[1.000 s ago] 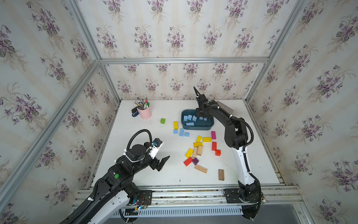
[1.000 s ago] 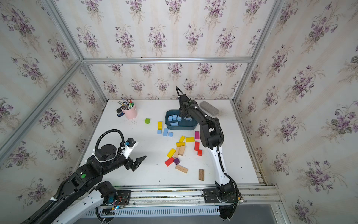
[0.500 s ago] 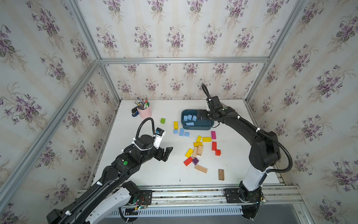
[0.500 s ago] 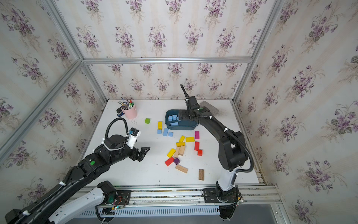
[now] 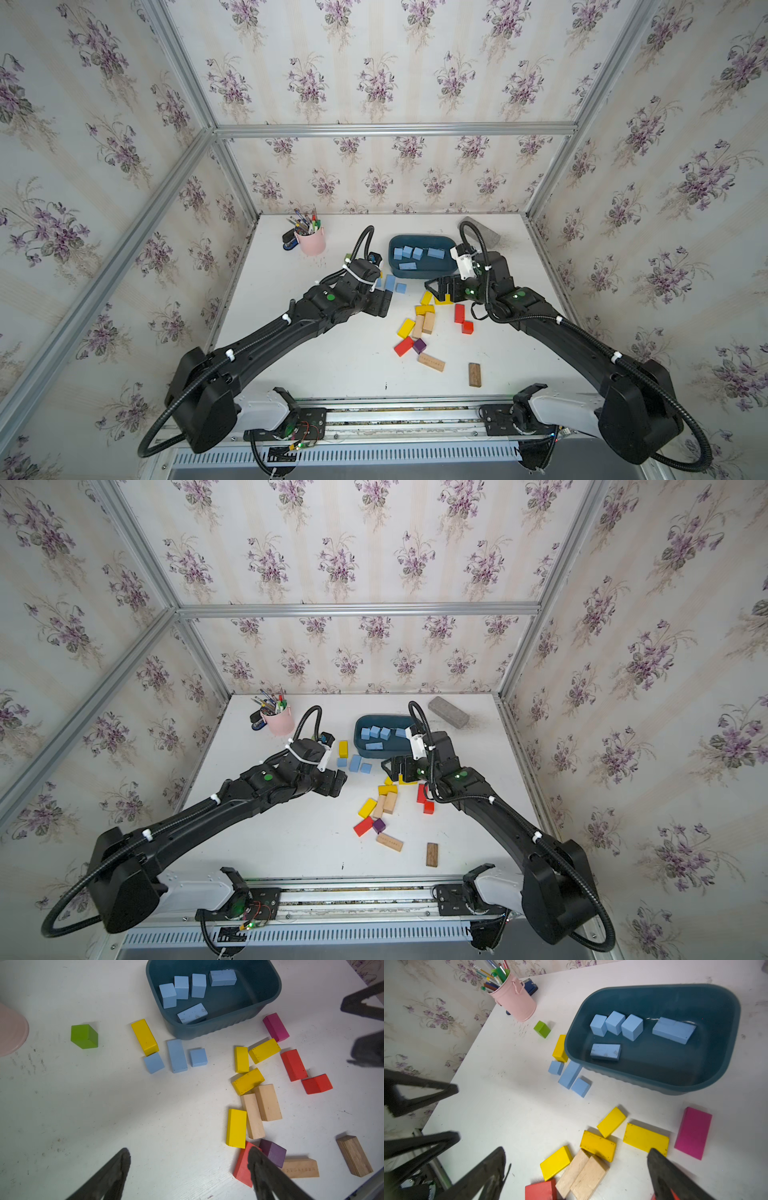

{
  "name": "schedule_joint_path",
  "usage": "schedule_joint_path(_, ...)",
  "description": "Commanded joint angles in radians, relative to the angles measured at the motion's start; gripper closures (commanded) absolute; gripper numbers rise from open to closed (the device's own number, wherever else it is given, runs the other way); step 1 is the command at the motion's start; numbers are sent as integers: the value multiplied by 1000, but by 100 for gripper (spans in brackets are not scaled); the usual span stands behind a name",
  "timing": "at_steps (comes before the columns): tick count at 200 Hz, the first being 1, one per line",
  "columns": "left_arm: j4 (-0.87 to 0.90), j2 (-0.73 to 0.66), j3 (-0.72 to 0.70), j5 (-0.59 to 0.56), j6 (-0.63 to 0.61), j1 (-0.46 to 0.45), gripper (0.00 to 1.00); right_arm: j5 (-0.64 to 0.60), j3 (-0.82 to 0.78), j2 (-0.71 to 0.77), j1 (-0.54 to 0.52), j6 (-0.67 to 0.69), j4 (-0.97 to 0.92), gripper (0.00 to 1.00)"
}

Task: Pick out the blue building blocks
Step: Pick up the building block from the center of the board.

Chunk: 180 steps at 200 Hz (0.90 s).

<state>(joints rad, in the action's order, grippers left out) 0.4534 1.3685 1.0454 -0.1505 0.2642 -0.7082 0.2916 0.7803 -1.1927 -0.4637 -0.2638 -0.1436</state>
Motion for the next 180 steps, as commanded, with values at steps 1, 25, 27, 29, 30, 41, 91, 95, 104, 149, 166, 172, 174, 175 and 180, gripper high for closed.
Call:
schedule_joint_path(1, -55, 85, 33, -33, -7, -1, 13, 70, -48, 57, -35, -2, 85, 0)
schedule_joint_path(25, -87, 181, 76, -32, -11, 0, 13, 14, -89, 134, -130, 24, 88, 0)
schedule_joint_path(27, -89, 189, 80, -32, -13, 0, 13, 12, -91, 140, -133, 27, 91, 0)
schedule_joint_path(29, -92, 197, 83, -31, -12, 0, 13, 12, -98, 146, -138, 31, 95, 0)
schedule_joint_path(30, -93, 200, 85, -30, -11, 0, 13, 13, -99, 149, -140, 32, 97, 0)
schedule_joint_path(41, -113, 243, 101, -17, -5, 1, 13, 12, -123, 186, -154, 35, 118, 0)
schedule_joint_path(91, -125, 403, 188, -1, 1, 18, 15, 8, -171, 301, -162, 20, 130, 0)
schedule_joint_path(95, -127, 411, 191, -3, 3, 21, 15, 9, -173, 306, -162, 19, 128, 0)
schedule_joint_path(104, -135, 423, 196, -4, 6, 28, 16, 11, -175, 313, -162, 15, 128, 0)
schedule_joint_path(149, -150, 494, 234, 19, 7, 60, 35, 26, -187, 323, -162, -9, 131, 0)
schedule_joint_path(166, -153, 521, 250, 26, 8, 69, 37, 30, -191, 326, -162, -14, 130, 0)
schedule_joint_path(172, -153, 530, 256, 28, 10, 70, 38, 32, -192, 327, -162, -14, 130, 0)
schedule_joint_path(174, -154, 534, 257, 29, 9, 71, 38, 32, -193, 327, -162, -15, 130, 0)
schedule_joint_path(175, -154, 537, 258, 30, 9, 71, 38, 32, -193, 327, -162, -15, 131, 0)
schedule_joint_path(180, -154, 545, 261, 29, 10, 72, 38, 33, -194, 329, -162, -17, 131, 0)
